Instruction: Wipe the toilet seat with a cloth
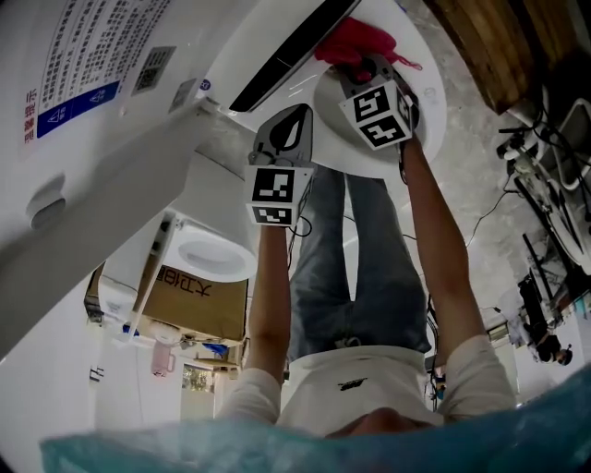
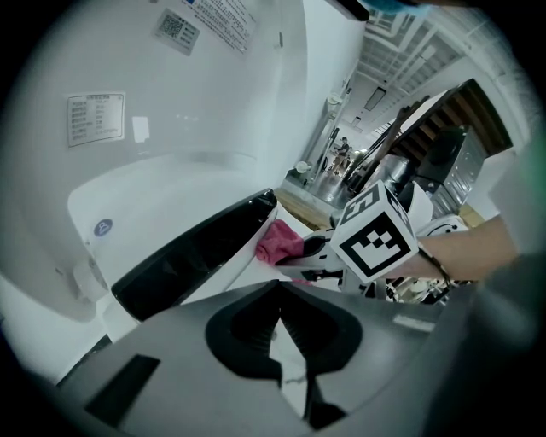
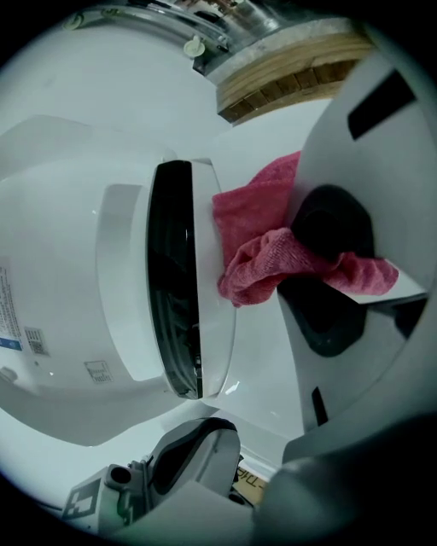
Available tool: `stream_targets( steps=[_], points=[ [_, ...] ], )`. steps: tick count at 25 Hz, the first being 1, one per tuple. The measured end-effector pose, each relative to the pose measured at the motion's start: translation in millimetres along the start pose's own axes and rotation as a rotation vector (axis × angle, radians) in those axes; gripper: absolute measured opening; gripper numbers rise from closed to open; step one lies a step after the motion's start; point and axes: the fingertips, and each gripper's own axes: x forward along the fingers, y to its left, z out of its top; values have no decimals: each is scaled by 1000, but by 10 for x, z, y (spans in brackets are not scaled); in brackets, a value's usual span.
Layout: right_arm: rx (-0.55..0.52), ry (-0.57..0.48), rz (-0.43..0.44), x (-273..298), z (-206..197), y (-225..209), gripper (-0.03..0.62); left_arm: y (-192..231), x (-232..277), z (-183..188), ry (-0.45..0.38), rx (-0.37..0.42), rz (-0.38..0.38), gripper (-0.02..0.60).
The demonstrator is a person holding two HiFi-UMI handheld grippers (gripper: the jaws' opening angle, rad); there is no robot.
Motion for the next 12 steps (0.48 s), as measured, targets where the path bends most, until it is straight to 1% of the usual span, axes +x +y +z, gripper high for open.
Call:
stream_targets(
  steps=[7,12],
  points=[
    [-23,5,35,43,19,262,51,69,-142,-112,-7,-17,26,7],
    [-56,8,75,58,45,488,51,120,-276,-207,-7,-38,53,6]
  ],
)
